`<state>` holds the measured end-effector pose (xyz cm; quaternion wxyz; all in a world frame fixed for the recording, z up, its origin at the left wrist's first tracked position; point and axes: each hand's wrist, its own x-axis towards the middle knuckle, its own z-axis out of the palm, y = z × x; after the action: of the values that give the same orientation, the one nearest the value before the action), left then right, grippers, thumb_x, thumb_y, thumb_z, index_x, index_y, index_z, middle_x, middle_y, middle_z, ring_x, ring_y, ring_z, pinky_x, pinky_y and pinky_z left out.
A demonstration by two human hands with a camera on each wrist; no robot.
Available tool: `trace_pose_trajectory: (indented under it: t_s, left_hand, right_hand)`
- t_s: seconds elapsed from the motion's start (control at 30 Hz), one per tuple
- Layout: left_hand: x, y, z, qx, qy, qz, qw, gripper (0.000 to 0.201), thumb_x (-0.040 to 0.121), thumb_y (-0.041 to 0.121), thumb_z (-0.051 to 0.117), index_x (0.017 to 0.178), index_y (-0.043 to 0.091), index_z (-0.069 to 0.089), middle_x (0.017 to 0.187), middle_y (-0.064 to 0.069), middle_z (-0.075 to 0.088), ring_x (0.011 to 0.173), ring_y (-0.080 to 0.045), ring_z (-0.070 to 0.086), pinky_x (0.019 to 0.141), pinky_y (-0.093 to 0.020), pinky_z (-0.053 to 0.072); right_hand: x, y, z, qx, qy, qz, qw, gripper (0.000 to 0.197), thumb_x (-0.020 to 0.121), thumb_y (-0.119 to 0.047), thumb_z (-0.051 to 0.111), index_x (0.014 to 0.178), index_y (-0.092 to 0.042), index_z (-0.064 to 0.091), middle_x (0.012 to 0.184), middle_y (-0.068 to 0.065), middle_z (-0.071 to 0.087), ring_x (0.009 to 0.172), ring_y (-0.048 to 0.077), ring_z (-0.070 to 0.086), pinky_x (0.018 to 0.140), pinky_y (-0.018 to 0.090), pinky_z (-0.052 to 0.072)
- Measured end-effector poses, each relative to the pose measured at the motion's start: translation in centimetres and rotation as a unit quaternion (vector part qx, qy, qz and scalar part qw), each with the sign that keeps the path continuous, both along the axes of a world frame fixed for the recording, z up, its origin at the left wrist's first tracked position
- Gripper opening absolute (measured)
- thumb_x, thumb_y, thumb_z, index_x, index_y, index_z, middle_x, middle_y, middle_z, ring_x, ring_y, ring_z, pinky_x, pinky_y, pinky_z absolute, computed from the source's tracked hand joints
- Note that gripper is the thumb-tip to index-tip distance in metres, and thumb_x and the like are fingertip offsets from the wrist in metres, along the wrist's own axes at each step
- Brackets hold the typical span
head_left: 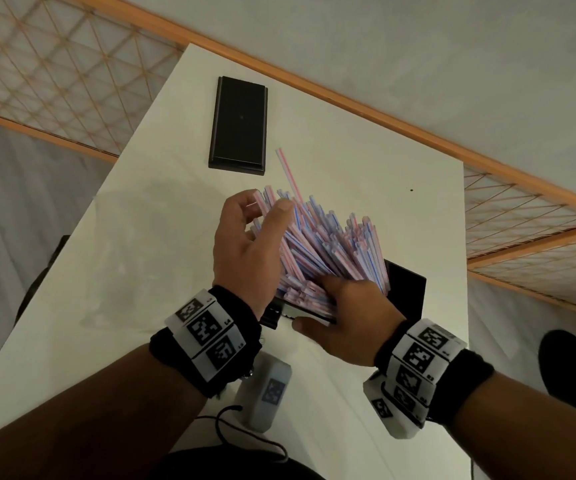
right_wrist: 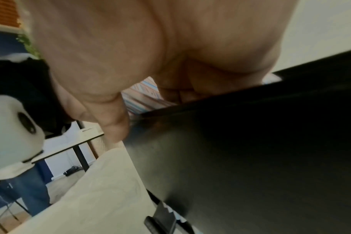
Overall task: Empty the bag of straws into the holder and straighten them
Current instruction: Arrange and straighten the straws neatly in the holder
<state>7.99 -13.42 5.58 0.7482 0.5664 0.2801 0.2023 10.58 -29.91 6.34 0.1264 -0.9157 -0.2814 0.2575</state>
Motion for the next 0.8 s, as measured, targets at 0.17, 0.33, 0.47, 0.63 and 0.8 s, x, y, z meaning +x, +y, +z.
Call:
trace_pose_trajectory:
  t_s: [0.17,0.33,0.47,0.63,0.8]
  left_hand:
    - [-0.1,0.2,0.3,0.019,-0.007,-0.002,1.0,0.047,0.098,0.049,0.044,0.115,0.012,0.068,0.105,0.0,0.071,0.106,-0.004,0.065,0.096,-0.028,0.052]
    - [0.7,1.5,0.7,0.072,-0.024,0.026,0.997,0.029,0.104,0.024,0.053,0.127,0.013,0.067,0.12,0.0,0.071,0.11,-0.002,0.065,0.093,-0.015,0.051]
    - [0.5,2.0,0.1,0.091,-0.028,0.014,0.995,0.026,0.098,0.015,0.053,0.113,0.01,0.073,0.106,0.009,0.072,0.099,0.006,0.066,0.092,-0.016,0.051]
    - [-0.3,1.7,-0.8,0.112,-0.03,0.016,0.993,0.03,0.097,0.016,0.044,0.108,0.006,0.07,0.114,-0.003,0.071,0.113,-0.012,0.067,0.102,-0.037,0.052]
    - [-1.0,0.2,-0.8,0.131,-0.064,-0.011,0.989,0.036,0.108,0.021,0.036,0.116,0.006,0.068,0.099,-0.014,0.072,0.094,-0.029,0.068,0.084,-0.052,0.055]
  right_hand:
    - [0.3,0.1,-0.2,-0.067,0.021,-0.012,0.997,0.039,0.081,-0.065,0.064,0.084,-0.027,0.053,0.072,-0.008,0.06,0.071,0.018,0.061,0.071,0.032,0.052]
    - [0.9,1.4,0.7,-0.041,0.049,-0.005,0.998,0.031,0.081,-0.053,0.072,0.095,-0.027,0.061,0.084,-0.005,0.064,0.079,0.016,0.059,0.073,0.029,0.045]
    - [1.0,1.8,0.4,-0.154,0.048,0.008,0.987,0.047,0.075,-0.06,0.069,0.094,-0.017,0.069,0.082,0.0,0.071,0.079,0.02,0.067,0.073,0.033,0.056]
    - [2.0,2.5,1.5,-0.14,0.146,-0.021,0.979,0.039,0.076,-0.052,0.077,0.1,-0.027,0.059,0.091,-0.01,0.064,0.092,0.018,0.063,0.079,0.029,0.05]
    - [2.5,2.8,1.9,-0.145,0.199,-0.027,0.969,0.091,0.077,-0.049,0.08,0.151,-0.025,0.033,0.153,-0.005,0.041,0.138,0.019,0.041,0.111,0.03,0.034]
